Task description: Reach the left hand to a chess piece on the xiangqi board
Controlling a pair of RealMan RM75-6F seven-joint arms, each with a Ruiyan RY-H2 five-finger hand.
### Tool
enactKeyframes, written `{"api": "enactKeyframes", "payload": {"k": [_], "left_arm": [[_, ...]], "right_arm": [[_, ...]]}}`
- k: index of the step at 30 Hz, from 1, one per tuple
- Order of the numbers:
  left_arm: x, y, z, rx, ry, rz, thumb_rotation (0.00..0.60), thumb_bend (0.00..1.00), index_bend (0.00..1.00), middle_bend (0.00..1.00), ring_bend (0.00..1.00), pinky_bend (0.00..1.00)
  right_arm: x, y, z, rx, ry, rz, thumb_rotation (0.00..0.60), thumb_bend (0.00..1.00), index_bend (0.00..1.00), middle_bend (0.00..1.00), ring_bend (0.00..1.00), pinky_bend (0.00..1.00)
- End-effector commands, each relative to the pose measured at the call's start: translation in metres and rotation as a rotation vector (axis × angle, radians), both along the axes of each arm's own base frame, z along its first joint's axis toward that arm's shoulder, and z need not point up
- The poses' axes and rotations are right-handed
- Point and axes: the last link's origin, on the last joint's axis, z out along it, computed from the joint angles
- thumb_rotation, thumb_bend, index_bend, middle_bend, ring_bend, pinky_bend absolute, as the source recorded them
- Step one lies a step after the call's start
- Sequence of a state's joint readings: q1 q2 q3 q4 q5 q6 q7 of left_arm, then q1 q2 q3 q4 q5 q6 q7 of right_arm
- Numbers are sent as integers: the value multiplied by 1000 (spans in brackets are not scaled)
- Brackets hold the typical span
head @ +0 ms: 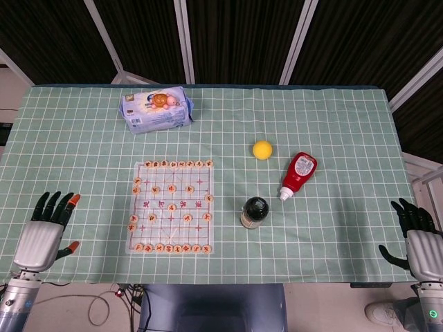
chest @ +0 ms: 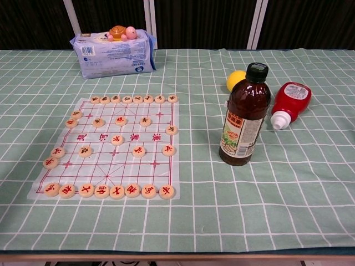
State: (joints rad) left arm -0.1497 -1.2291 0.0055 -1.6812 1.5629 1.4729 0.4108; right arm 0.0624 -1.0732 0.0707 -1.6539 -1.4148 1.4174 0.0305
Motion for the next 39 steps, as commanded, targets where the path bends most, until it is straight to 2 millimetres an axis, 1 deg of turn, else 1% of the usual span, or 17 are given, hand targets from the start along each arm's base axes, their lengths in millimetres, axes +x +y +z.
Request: {"api": "enactKeyframes", "payload": {"k": [1, 2, 4, 6, 7, 8, 9, 10, 12, 15, 22, 27, 39], "left_arm": [[2, 2, -2, -10, 23, -7, 600, 120, 0, 610, 300, 337], [3, 2, -4, -12, 31, -8, 600, 142, 0, 709, 410, 462], [5, 4, -7, -26, 49, -14, 600, 166, 0, 801, 517, 605], [7, 5, -11, -52, 64, -15, 600, 218, 0, 890, 616, 716], [9, 6, -13, -68, 64, -13, 600, 243, 0, 917, 647, 746], [14, 7, -23, -129, 66, -13, 600, 274, 0, 949, 683, 779], [17, 9, -30, -182, 80, -7, 600, 286, 2, 960, 697, 791], [19, 11, -34, -214, 94, 0, 600, 313, 17, 984, 735, 823], [21, 13, -42, -270, 127, 14, 600, 337, 63, 1000, 788, 860], [23, 14, -53, -326, 154, 32, 600, 341, 90, 1000, 816, 879], [27, 17, -76, -404, 195, 55, 600, 389, 129, 1000, 825, 887], [28, 17, -83, -421, 206, 57, 600, 405, 132, 1000, 826, 891], [25, 14, -90, -428, 194, 82, 600, 405, 132, 1000, 826, 891]], "right_arm": [[0, 0, 0, 2, -2, -3, 600, 292, 0, 0, 0, 0], [0, 0, 0, 2, -3, -4, 600, 292, 0, 0, 0, 0], [0, 0, 0, 3, -1, -5, 600, 293, 0, 0, 0, 0], [0, 0, 0, 4, -1, -5, 600, 293, 0, 0, 0, 0], [0, 0, 0, 4, -1, -5, 600, 293, 0, 0, 0, 0], [0, 0, 0, 5, -1, -5, 600, 292, 0, 0, 0, 0], [0, 0, 0, 5, -2, -6, 600, 292, 0, 0, 0, 0], [0, 0, 0, 5, -2, -6, 600, 292, 0, 0, 0, 0], [0, 0, 0, 7, -4, -8, 600, 292, 0, 0, 0, 0], [0, 0, 0, 7, -5, -9, 600, 292, 0, 0, 0, 0], [-1, 0, 1, 6, -11, -10, 600, 292, 0, 0, 0, 0], [-1, 0, 1, 6, -13, -10, 600, 292, 0, 0, 0, 0], [-1, 0, 1, 6, -14, -9, 600, 292, 0, 0, 0, 0]]}}
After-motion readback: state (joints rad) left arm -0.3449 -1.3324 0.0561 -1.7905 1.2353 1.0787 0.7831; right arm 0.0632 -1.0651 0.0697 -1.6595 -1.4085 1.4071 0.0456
